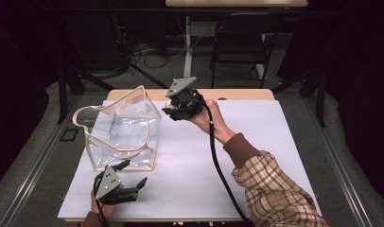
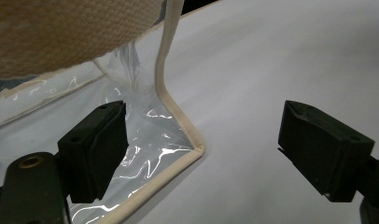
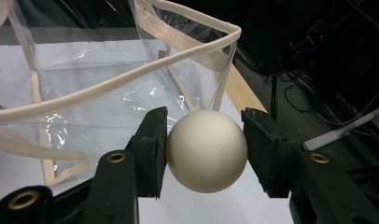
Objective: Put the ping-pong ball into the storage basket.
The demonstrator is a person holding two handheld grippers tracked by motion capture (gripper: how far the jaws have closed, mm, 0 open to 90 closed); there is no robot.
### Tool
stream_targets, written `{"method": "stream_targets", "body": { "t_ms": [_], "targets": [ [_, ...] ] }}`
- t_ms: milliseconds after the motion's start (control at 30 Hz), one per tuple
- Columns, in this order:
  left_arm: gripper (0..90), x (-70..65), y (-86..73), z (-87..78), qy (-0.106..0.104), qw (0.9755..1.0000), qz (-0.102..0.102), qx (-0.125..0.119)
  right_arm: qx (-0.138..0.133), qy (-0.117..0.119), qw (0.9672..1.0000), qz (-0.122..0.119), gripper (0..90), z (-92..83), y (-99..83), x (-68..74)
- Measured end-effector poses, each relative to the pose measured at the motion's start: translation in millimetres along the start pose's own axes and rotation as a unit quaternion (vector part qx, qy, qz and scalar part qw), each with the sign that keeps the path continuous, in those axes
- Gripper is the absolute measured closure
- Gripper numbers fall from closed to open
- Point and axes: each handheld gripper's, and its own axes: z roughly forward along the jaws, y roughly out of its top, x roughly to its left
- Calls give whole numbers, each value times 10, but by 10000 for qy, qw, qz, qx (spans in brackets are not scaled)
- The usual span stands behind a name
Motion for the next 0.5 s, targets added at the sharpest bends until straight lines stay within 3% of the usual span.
{"method": "stream_targets", "body": {
  "t_ms": [500],
  "targets": [
    [159,-1,-1,0,-2,10000,-2,-3,-91,-16,10000,9,512,16,78,-4]
  ]
}}
